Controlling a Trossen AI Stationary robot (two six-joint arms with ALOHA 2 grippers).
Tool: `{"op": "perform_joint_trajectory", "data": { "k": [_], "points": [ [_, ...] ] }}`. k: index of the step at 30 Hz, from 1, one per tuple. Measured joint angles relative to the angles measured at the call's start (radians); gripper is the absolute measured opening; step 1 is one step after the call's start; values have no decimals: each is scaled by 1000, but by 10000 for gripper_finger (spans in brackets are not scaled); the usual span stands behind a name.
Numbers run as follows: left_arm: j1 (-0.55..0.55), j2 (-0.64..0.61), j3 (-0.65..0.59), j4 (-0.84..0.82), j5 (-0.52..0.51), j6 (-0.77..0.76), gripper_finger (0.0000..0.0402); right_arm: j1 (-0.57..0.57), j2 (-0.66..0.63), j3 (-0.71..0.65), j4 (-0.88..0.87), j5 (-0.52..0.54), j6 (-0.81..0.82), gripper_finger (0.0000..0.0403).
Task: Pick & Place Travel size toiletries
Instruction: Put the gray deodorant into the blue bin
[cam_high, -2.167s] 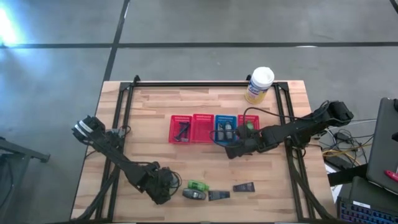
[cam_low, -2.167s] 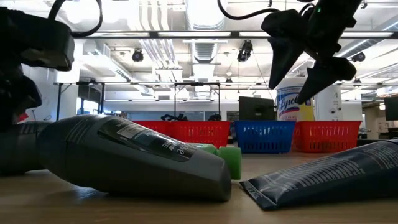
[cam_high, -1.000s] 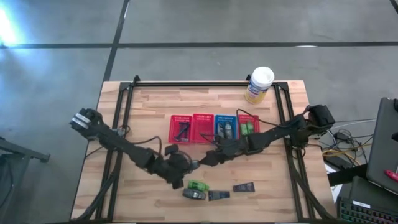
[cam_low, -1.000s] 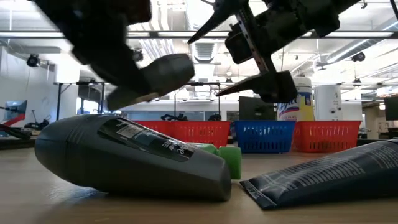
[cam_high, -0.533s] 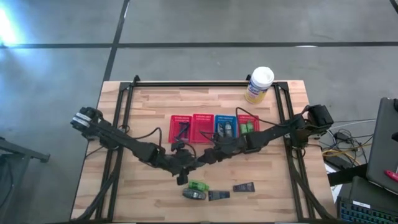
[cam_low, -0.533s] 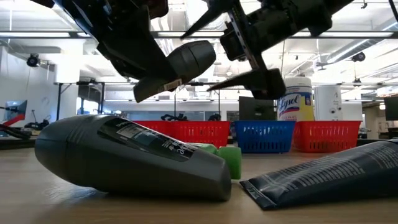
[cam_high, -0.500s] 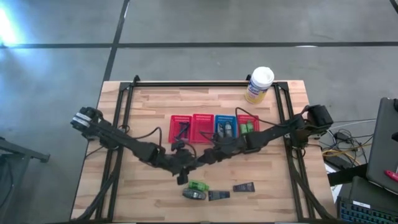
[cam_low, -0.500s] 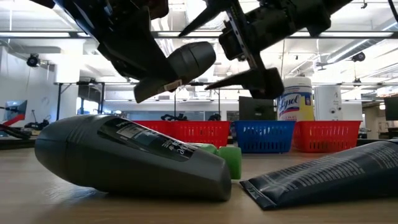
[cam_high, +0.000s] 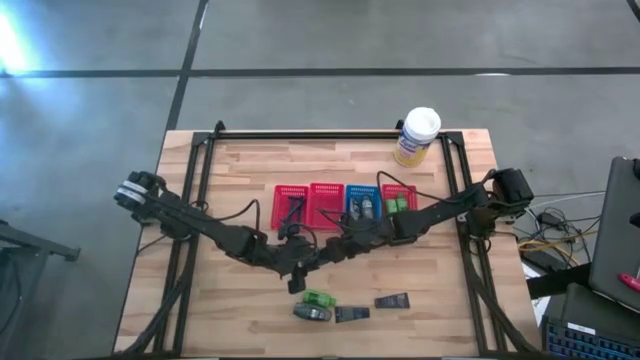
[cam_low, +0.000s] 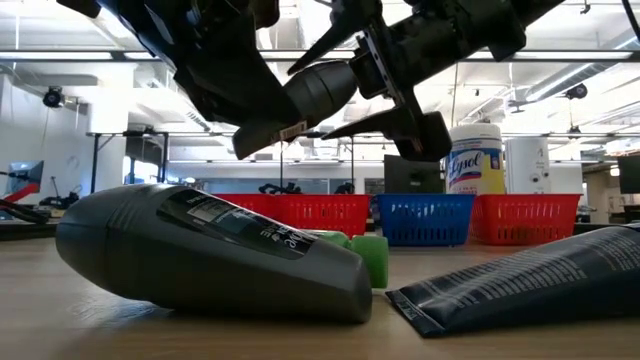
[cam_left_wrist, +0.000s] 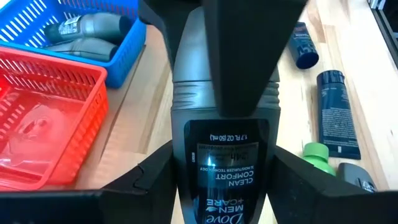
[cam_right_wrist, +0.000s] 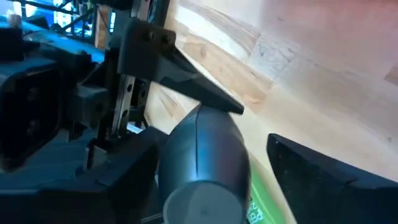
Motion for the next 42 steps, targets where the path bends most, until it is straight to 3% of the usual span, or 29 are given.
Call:
{"op": "perform_joint_trajectory", "data": {
  "k": [8, 14, 16, 22, 24, 27, 32, 34, 37, 42],
  "points": [
    [6, 0, 0, -2, 0, 13, 200, -5, 0, 0, 3, -42, 7, 197],
    [6, 0, 0, -8, -1, 16, 201, -9, 0, 0, 1, -39, -6, 193],
    [6, 0, 0, -17, -4, -5, 227, -9, -1, 0, 0, -38, -18, 193],
    [-22, -44, 1, -140, 0, -87, 375, -8, -51, -3, -130, 16, -62, 193],
    [-32, -79, 1, -198, -8, -111, 386, -8, -98, -3, -216, 68, -83, 193],
    [-50, -142, 1, -277, -59, -161, 367, 11, -187, -2, -344, 197, -112, 193],
    [-71, -227, 1, -395, -166, -157, 350, 112, -332, 48, -735, 585, -40, 193],
    [-70, -244, 1, -448, -190, -169, 349, 144, -343, 64, -896, 686, 37, 193],
    [-55, -249, 1, -490, -200, -170, 350, 156, -315, 67, -990, 711, 106, 193],
    [-39, -241, -6, -514, -191, -140, 348, 131, -201, 66, -997, 806, 151, 193]
  ]
}}
